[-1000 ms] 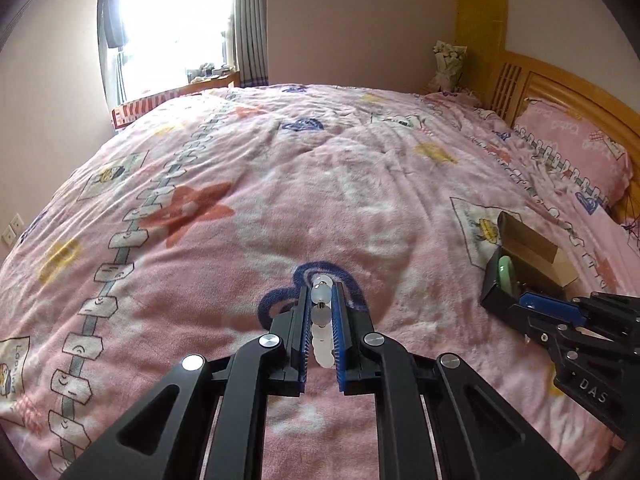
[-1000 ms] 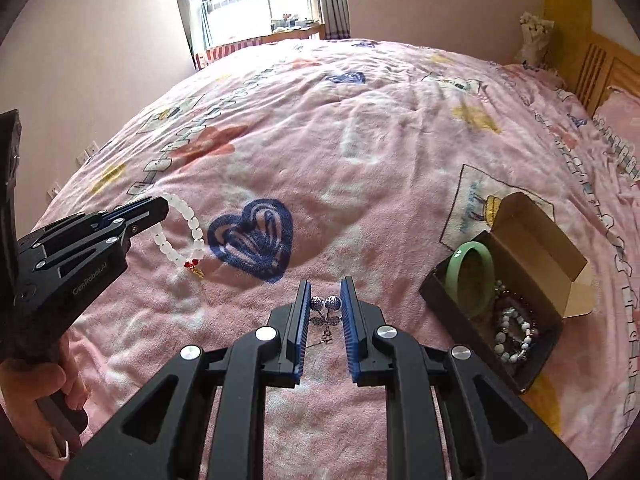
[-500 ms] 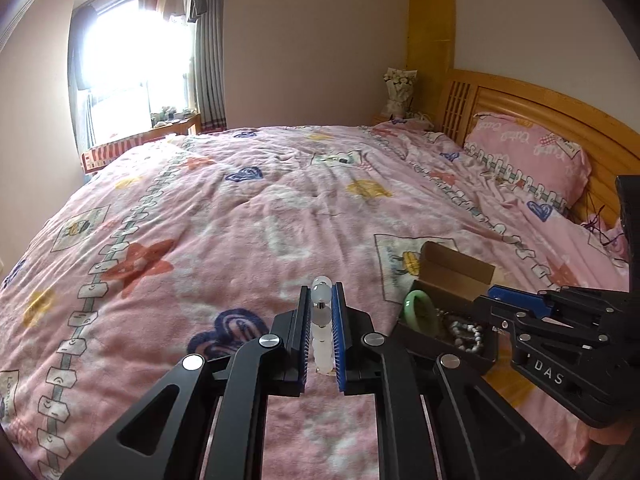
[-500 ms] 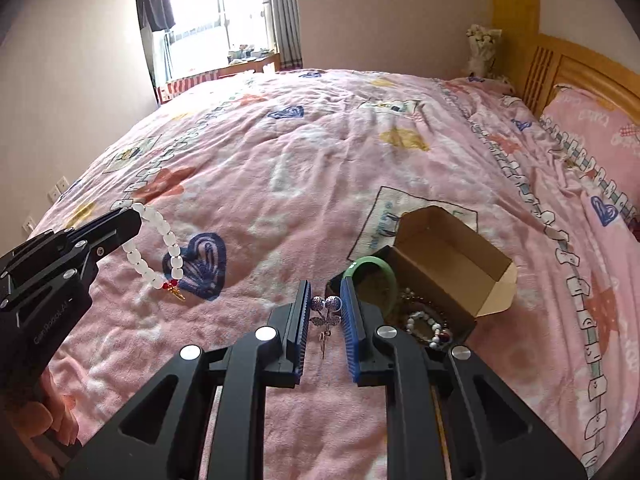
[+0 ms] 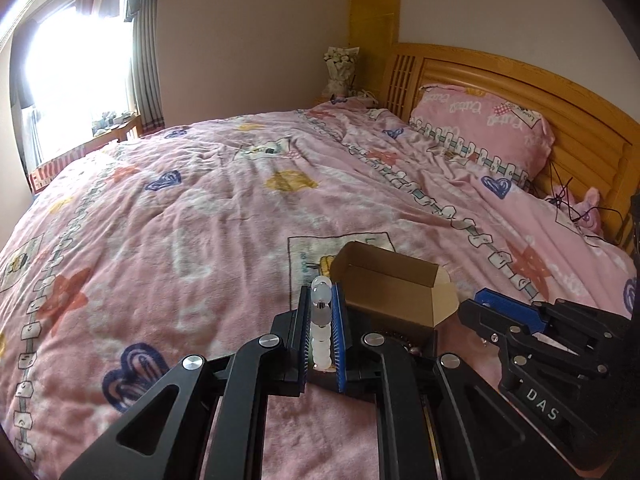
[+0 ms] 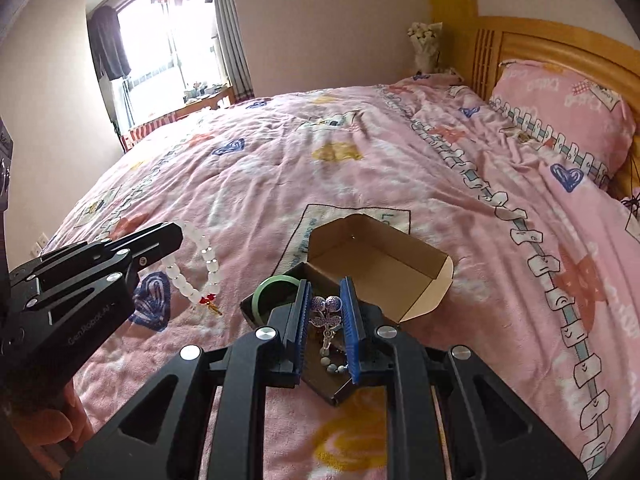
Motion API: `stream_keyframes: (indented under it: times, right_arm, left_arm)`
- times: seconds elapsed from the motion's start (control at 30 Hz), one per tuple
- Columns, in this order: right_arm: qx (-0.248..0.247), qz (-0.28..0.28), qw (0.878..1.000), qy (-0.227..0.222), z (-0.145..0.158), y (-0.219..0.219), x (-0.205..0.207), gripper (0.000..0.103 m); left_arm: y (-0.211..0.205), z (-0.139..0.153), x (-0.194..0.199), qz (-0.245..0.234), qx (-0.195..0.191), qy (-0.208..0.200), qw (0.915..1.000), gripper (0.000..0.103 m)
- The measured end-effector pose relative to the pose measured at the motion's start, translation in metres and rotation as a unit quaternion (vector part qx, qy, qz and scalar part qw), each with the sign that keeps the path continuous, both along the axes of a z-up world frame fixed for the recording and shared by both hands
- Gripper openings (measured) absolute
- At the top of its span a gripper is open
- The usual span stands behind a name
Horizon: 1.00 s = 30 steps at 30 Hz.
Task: Organize jewelry
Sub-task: 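Carry the white bracelet and silver earrings toward the black box with both tools, then lower the bracelet and earrings into the black box and open both tools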
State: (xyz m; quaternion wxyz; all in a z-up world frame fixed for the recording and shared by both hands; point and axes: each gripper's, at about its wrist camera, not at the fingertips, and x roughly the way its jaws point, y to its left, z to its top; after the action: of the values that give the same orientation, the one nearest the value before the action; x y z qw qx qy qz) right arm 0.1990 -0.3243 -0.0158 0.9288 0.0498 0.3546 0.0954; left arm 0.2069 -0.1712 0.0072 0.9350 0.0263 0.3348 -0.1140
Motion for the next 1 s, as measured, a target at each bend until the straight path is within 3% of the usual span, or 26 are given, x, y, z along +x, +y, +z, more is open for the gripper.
stream_keyframes:
  times: [0.17,0.47,0.53,0.6,0.73,0.8,0.83,0.9,1.0]
  right_arm:
    - [0.024,-0.012,0.999,0.018,-0.022,-0.014,0.019,0.016]
    - [0.048,-0.024,0.998,0.022,-0.031,-0.018,0.028,0.018]
    - [0.053,-0.03,0.998,0.025,-0.031,-0.018,0.029,0.026]
    - [0.044,-0.033,0.998,0.026,-0.03,-0.016,0.028,0.054]
    - [0.043,-0.041,0.998,0.018,-0.023,-0.016,0.024,0.058]
    - [0.041,-0.05,0.998,0.014,-0.019,-0.019,0.021,0.061]
    - [0.041,-0.056,0.998,0.01,-0.016,-0.021,0.018,0.061]
    - [0.045,-0.063,0.997,0.005,-0.01,-0.027,0.014,0.065]
    - [0.039,-0.074,0.996,-0.005,-0.002,-0.032,0.006,0.074]
  left_arm:
    - [-0.02,-0.019,0.019,-0.015,0.006,0.012,0.9998,0.012]
    - [-0.025,-0.036,0.029,-0.019,0.005,0.025,0.9995,0.012]
    - [-0.024,-0.037,0.029,-0.02,0.008,0.026,0.9994,0.012]
    - [-0.022,-0.036,0.028,-0.02,0.009,0.027,0.9994,0.012]
    - [-0.017,-0.027,0.022,-0.02,0.011,0.014,0.9996,0.013]
    - [-0.015,-0.021,0.019,-0.016,0.015,0.006,0.9997,0.043]
    - [-0.014,-0.017,0.016,-0.009,0.021,-0.004,0.9997,0.05]
    - [-0.007,-0.009,0.01,0.004,0.022,-0.024,0.9995,0.073]
    - [0.002,0.0,0.004,0.008,0.002,-0.032,0.9995,0.081]
